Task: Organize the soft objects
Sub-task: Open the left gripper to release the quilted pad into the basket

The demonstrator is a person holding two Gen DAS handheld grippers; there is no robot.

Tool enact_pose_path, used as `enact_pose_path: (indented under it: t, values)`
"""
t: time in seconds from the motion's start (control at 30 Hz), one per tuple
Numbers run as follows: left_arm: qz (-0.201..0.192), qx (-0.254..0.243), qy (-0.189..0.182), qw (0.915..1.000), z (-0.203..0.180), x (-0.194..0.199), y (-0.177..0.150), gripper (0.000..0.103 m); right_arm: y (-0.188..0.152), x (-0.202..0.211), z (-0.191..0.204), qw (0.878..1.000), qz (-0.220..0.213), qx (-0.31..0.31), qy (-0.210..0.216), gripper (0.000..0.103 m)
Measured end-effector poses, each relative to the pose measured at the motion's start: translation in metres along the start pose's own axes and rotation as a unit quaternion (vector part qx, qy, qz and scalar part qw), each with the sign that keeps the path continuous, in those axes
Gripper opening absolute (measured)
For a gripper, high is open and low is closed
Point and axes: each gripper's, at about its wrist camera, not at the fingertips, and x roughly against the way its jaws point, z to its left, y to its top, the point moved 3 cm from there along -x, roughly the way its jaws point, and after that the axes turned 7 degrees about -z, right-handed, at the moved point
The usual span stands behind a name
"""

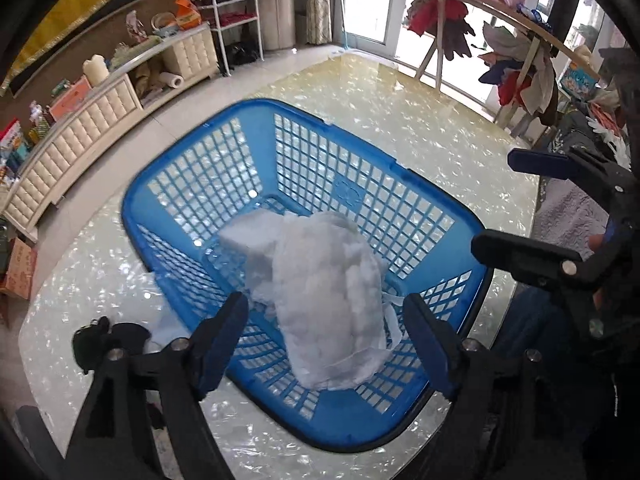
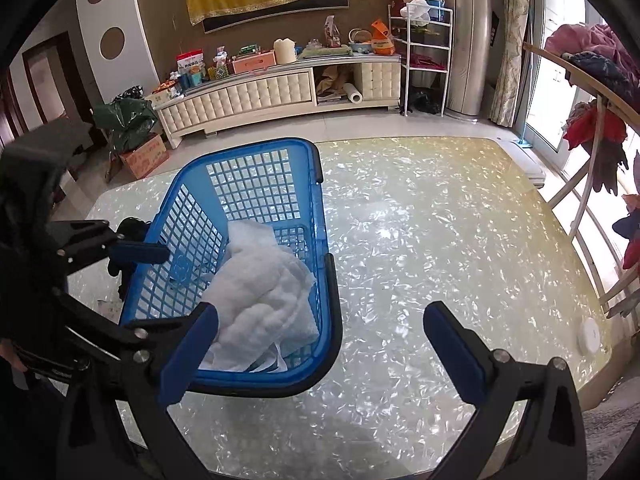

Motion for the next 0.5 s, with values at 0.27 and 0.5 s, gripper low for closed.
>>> enact_pose_path:
  t: [0.27, 0.5]
  values:
    - [-0.018, 0.001, 0.011, 0.9998, 0.004, 0.028, -0.012, 0.090, 0.001, 0.004, 0.005, 1.000, -0.008, 0.006, 0.009, 0.103]
    - [-0.041, 0.028, 0.035, 0.9981, 0.030, 0.061, -0.024, 0.103, 0.003, 0.000, 0.017, 0.999, 0.000, 0.002, 0.044, 0.103]
